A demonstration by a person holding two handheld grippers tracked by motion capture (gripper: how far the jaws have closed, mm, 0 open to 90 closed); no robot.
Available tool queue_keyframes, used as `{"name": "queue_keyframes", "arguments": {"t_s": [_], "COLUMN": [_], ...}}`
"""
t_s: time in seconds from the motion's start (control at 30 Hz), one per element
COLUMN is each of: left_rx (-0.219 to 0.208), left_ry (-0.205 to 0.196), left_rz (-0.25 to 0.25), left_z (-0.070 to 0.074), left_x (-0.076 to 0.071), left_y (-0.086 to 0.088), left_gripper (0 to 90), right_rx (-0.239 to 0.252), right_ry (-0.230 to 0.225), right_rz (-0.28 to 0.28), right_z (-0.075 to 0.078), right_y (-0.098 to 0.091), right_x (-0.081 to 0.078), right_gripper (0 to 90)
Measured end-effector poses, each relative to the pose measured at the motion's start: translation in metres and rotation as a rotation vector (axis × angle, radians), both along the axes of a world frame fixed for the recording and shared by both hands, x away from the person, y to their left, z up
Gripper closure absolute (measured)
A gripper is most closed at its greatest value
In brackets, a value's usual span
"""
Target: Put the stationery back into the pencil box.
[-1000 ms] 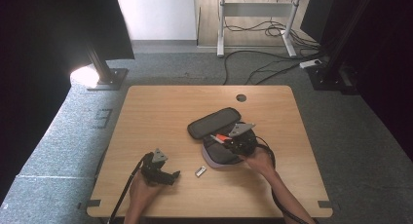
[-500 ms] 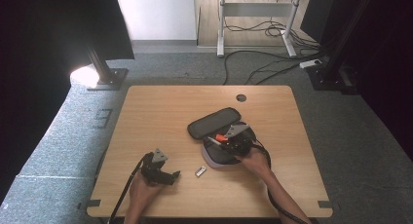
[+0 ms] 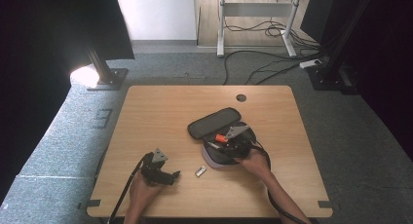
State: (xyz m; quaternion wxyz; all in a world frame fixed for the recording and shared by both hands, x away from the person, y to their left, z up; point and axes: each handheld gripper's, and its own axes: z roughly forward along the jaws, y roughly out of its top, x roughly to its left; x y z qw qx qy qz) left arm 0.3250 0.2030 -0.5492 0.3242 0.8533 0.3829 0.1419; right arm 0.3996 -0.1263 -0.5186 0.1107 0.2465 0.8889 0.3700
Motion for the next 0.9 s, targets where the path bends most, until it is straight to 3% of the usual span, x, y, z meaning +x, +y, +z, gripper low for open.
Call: {"name": "queue_keyframes", "arguments": {"t_s": [0.47, 0.9], "left_rx": [0.000, 0.000], "left_ry": [0.000, 0.000], "left_rz": [-0.001, 0.000], "left_z": [0.000, 0.000], "left_x": [0.000, 0.000], "left_y": [0.000, 0.000], "left_gripper": [0.6, 0.6], "right_rx": [0.012, -0.045], "right_ry": [0.008, 0.008], "right_rz": [-0.026, -0.063], "right_z": [0.012, -0.005], "right_y": [-0.016, -0.042], "right_x": [-0.011, -0.022], "right_gripper": [56.1, 55.7]}}
